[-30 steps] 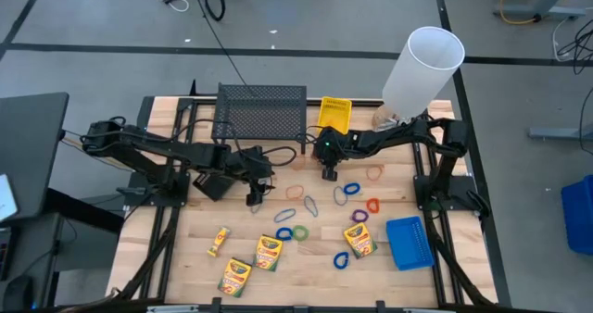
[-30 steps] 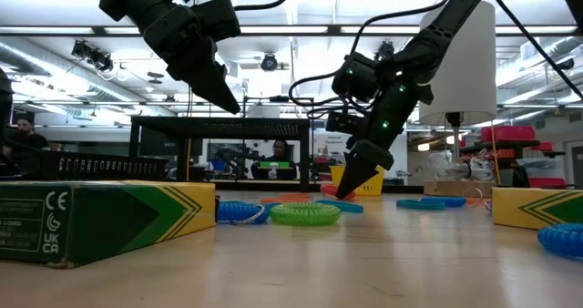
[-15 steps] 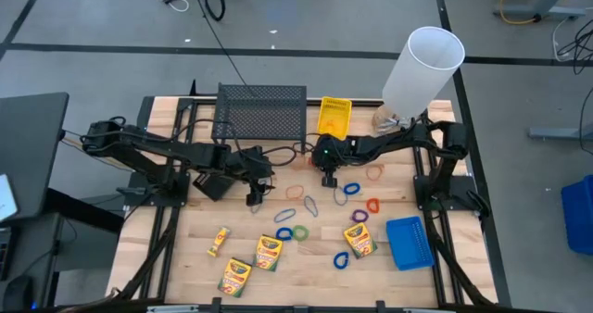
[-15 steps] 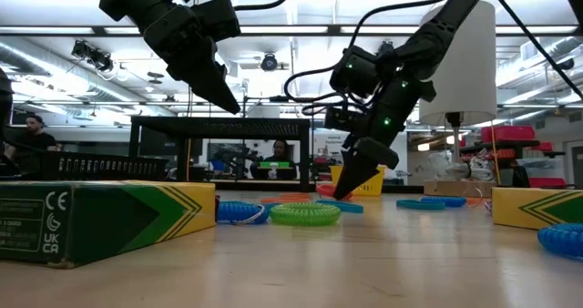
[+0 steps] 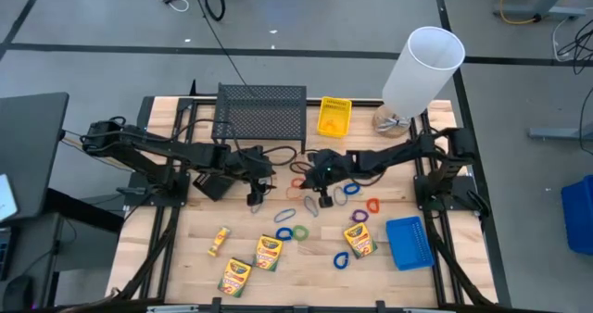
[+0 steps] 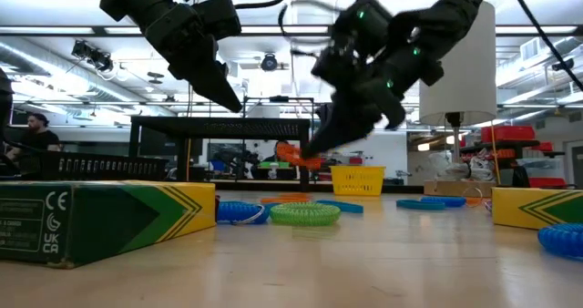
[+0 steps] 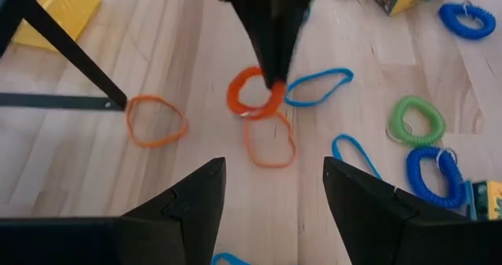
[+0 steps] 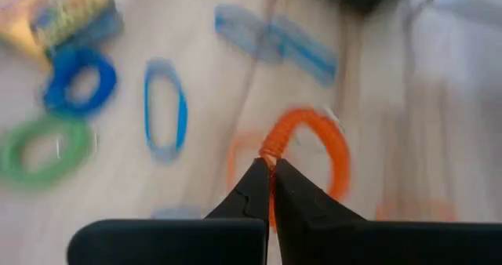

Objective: Pick & Place Office Desk Supplies
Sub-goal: Put the top orange spring keychain into the yellow bin

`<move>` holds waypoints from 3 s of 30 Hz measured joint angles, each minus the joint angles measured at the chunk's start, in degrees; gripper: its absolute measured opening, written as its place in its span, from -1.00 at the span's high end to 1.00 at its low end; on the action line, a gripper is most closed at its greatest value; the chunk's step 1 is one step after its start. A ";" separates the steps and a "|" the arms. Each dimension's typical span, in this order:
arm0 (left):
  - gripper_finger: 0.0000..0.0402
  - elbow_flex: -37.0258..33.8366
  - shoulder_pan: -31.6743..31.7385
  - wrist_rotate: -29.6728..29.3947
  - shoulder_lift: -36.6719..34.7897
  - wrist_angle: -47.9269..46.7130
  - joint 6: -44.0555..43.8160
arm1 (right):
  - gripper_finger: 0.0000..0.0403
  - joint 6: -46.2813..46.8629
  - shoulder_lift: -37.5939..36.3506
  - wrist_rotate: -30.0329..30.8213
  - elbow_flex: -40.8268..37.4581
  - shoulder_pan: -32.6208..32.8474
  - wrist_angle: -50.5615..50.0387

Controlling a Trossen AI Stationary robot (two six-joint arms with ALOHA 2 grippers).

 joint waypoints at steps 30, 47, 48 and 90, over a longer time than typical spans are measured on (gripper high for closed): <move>0.09 -0.04 -1.86 10.09 -4.16 13.95 11.51 | 0.98 -3.05 -3.21 7.73 -5.15 -4.25 22.02; 0.10 -0.04 2.68 9.16 -13.88 14.97 17.68 | 0.98 4.68 -8.33 6.52 -21.76 -10.35 48.63; 0.10 -0.04 3.24 8.87 -15.49 14.39 18.07 | 0.98 4.67 -8.92 6.50 -21.99 -10.35 48.55; 0.10 -41.51 8.72 -10.60 -50.88 43.89 4.85 | 0.98 11.09 -15.08 10.78 -11.41 -31.11 7.49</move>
